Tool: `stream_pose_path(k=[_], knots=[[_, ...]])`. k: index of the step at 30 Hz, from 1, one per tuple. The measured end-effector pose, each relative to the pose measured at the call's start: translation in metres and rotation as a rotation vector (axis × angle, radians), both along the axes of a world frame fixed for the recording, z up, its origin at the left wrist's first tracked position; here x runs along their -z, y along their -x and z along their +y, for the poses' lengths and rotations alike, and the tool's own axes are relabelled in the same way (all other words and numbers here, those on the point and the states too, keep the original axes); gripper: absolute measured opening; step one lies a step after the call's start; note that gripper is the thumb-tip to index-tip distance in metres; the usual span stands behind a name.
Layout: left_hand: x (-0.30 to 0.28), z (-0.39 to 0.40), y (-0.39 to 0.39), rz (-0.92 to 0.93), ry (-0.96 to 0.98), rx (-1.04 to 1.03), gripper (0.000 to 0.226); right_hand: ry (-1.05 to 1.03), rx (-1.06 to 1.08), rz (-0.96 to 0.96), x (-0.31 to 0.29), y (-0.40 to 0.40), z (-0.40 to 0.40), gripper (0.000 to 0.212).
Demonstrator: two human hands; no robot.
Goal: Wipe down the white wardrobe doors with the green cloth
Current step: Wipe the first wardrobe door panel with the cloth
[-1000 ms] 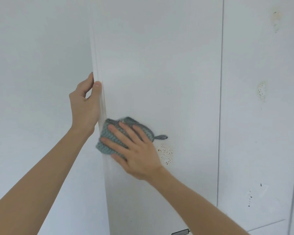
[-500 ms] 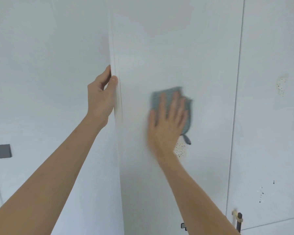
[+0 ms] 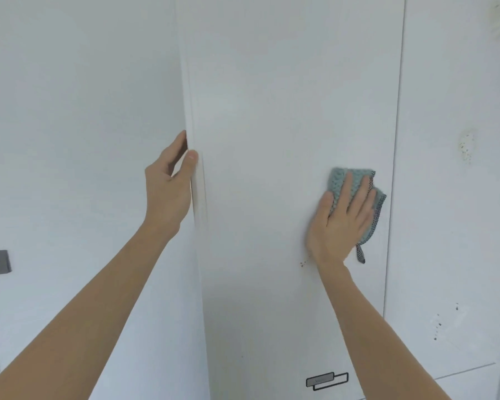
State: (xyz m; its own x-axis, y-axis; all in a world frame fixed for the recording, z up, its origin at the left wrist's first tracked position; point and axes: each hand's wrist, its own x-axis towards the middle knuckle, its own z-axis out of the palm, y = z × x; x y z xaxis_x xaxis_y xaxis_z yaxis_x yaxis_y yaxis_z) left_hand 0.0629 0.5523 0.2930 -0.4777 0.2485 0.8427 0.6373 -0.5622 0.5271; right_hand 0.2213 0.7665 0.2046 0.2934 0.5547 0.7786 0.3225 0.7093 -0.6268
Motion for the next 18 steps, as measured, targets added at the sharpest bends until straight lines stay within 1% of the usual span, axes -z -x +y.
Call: stream_pose_path(k=[1,2,3,6,8,10,11,12,13,16,18], knots=[[0.003,0.0,-0.001,-0.002,0.003,0.003,0.042,0.024,0.03,0.048,-0.003,0.012,-0.013,0.055],[0.005,-0.001,-0.001,-0.004,-0.002,0.002,0.041,0.001,0.052,0.046,-0.002,0.025,-0.029,0.056],[0.007,-0.001,-0.001,-0.009,-0.01,-0.001,0.041,-0.077,0.052,-0.016,0.005,0.038,-0.047,0.056],[0.009,-0.001,-0.002,-0.03,-0.028,-0.001,0.041,-0.468,-0.089,-0.398,0.049,0.062,-0.094,0.054],[0.01,0.0,-0.003,-0.043,-0.038,-0.003,0.04,-0.703,-0.16,-0.627,0.079,0.055,-0.097,0.051],[0.013,0.002,-0.006,-0.032,-0.038,-0.005,0.04,-0.857,-0.16,-0.776,0.088,0.036,-0.074,0.05],[0.013,0.002,-0.007,-0.027,-0.039,-0.004,0.04,-0.88,-0.155,-0.796,0.086,0.026,-0.057,0.049],[0.014,0.002,-0.008,-0.03,-0.041,-0.004,0.039,-0.849,-0.144,-0.764,0.082,0.015,-0.04,0.048],[0.014,0.002,-0.008,-0.036,-0.047,-0.005,0.039,-0.761,-0.124,-0.677,0.076,0.005,-0.021,0.048],[0.014,0.004,-0.008,-0.064,-0.069,-0.002,0.038,-0.286,-0.029,-0.254,0.053,-0.023,0.026,0.053],[0.016,0.007,-0.009,-0.082,-0.077,0.01,0.041,-0.01,-0.018,-0.002,0.037,-0.024,0.032,0.056]])
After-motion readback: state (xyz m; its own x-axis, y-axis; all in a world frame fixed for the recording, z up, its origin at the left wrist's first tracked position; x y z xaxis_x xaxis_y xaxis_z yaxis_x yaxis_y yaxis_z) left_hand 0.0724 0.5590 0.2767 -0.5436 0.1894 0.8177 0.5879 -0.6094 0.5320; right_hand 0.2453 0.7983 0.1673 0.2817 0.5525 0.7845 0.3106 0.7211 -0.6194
